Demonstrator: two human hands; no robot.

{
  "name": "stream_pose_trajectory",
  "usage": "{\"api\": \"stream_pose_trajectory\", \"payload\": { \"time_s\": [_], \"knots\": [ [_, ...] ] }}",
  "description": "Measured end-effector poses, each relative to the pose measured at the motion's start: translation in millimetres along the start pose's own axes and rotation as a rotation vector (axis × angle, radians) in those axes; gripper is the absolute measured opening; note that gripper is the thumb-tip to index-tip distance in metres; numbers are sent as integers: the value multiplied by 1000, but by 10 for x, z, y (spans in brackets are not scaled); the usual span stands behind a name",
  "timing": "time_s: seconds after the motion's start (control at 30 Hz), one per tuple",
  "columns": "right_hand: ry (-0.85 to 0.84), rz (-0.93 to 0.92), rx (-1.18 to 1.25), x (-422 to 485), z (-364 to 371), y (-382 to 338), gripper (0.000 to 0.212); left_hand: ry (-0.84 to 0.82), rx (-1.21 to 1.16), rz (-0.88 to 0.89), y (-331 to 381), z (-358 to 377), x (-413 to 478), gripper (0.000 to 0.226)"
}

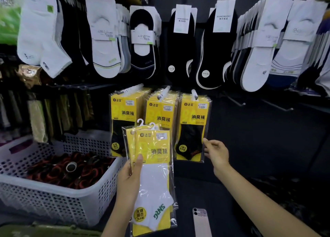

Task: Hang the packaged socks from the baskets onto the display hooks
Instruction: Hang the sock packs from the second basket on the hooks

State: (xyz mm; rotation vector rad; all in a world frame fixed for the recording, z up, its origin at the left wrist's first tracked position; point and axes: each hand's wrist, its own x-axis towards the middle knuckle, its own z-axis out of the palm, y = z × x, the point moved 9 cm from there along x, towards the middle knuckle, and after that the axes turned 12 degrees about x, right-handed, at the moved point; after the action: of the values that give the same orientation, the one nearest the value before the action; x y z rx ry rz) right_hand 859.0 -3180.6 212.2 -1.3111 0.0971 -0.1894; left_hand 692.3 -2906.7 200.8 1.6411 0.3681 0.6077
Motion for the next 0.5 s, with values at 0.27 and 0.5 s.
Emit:
{"api": "stream_pose_trajectory", "payload": {
  "time_s": [0.27,0.5],
  "knots": [
    [-519,110,92,-1004,619,2,24,-103,-27,9,54,249,-97,9],
    [-368,52,162,-923,371,-113,15,-144,-25,-20,91,202,-113,13]
  ]
}}
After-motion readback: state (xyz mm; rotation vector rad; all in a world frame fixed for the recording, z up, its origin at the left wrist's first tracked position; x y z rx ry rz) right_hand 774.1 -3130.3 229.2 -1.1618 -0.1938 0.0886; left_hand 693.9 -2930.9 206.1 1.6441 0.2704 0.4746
